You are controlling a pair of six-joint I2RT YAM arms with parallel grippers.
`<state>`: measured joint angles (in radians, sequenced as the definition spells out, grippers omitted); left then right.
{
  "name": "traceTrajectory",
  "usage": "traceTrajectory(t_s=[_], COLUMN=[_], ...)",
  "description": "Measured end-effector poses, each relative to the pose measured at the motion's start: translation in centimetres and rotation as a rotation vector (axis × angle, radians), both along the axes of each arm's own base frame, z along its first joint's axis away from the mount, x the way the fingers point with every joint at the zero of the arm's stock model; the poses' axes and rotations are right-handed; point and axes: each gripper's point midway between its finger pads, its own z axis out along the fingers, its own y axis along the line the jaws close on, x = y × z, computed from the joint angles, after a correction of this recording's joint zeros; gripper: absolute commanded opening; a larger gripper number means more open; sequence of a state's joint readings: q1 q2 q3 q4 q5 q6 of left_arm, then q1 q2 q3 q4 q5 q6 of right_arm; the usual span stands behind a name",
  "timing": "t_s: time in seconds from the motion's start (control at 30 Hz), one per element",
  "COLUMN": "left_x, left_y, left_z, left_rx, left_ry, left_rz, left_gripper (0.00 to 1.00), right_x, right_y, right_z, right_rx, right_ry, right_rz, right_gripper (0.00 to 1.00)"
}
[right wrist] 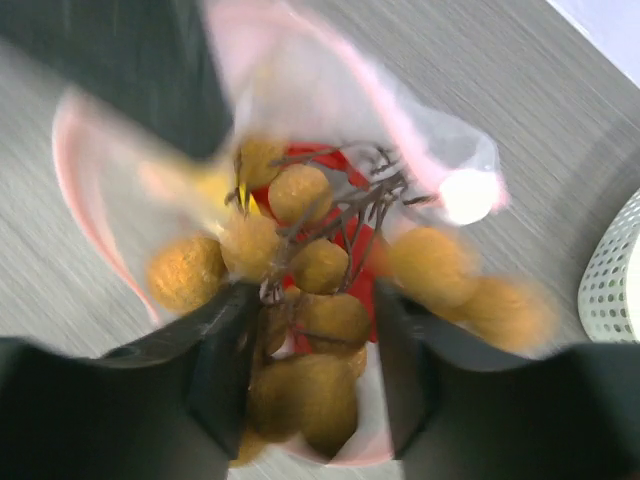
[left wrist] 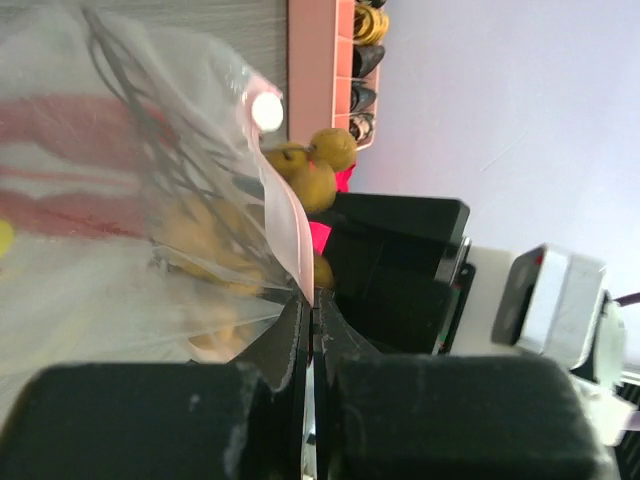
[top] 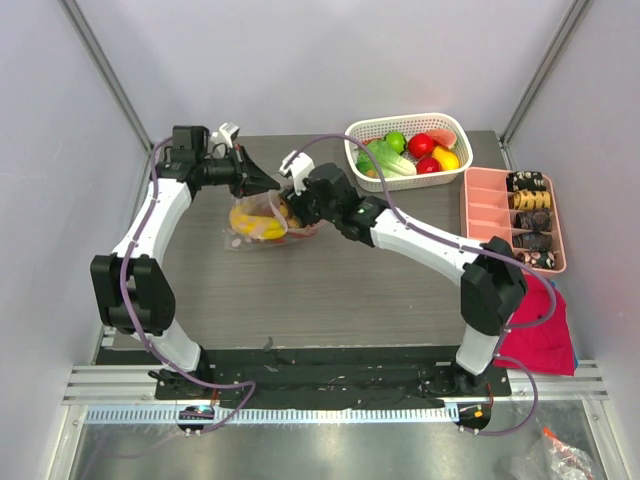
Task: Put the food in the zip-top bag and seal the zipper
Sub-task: Place the fake fruit in the zipper food storage bag, then adjust the zipper food storage bag at the center of the board.
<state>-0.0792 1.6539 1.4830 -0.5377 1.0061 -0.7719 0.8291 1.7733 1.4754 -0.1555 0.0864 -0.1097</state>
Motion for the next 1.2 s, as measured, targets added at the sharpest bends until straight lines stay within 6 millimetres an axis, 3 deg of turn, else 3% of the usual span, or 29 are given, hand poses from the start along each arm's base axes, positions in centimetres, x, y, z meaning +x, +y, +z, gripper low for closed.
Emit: traceTrajectory(t_s=[0.03, 0.17, 0.27, 0.4, 0.5, 0.57, 0.7, 0.83, 0.93, 0.97, 1.07, 1.1, 1.2], left_x=[0.1, 0.5, 0.5, 0.3, 0.4, 0.4, 0.5, 0.5, 0.5, 0.5, 0.5, 0.5, 0.2], left_y=[0.2, 0.5, 0.4, 0.3, 0.3, 0.3, 0.3, 0.3, 0.3, 0.3, 0.3, 0.3, 0.4], left_z=[0.1, 0.8, 1.2, 1.4, 1.4, 1.5, 1.6, 1.6, 1.6, 1.6, 1.5, 1.5, 1.3], left_rx=[-0.01, -0.045, -0.06, -0.07, -0.074, -0.075, -0.076, -0.076, -0.076, -0.076, -0.075, -0.075, -0.06], left_ry=[0.004, 0.002, -0.005, 0.0, 0.003, 0.002, -0.003, -0.003, -0.003, -0.004, -0.003, -0.003, -0.008], left_rz=[0.005, 0.012, 0.003, -0.003, -0.001, 0.0, 0.001, 0.001, 0.001, 0.001, 0.0, 0.0, -0.005], left_gripper=[0.0, 0.0, 0.0, 0.0, 0.0, 0.0, 0.0, 0.0, 0.0, 0.0, 0.0, 0.0, 0.0], right_x=[-0.3, -2.0, -2.9, -1.8, -0.5, -0.5, -2.0, -1.9, -1.5, -1.4, -1.1, -1.1, -0.9], right_y=[-0.3, -1.9, -3.3, -7.4, -10.4, -11.1, -10.0, -9.2, -8.8, -8.8, -8.5, -8.4, -8.2], right_z=[-0.1, 1.4, 4.6, 8.4, 9.3, 8.4, 4.9, 2.3, 0.2, -0.5, -2.2, -2.6, -2.8], right_rx=[-0.015, -0.034, 0.023, 0.128, 0.178, 0.19, 0.185, 0.173, 0.159, 0.155, 0.145, 0.145, 0.16], right_ry=[-0.009, -0.036, -0.047, -0.048, -0.025, 0.018, 0.149, 0.229, 0.282, 0.301, 0.346, 0.366, 0.401], right_rz=[0.025, 0.111, 0.157, 0.119, 0.061, 0.054, 0.101, 0.109, 0.098, 0.094, 0.08, 0.071, 0.052], right_gripper=[0.68, 0.76, 0.76, 0.7, 0.65, 0.63, 0.61, 0.59, 0.51, 0.47, 0.16, 0.01, 0.01])
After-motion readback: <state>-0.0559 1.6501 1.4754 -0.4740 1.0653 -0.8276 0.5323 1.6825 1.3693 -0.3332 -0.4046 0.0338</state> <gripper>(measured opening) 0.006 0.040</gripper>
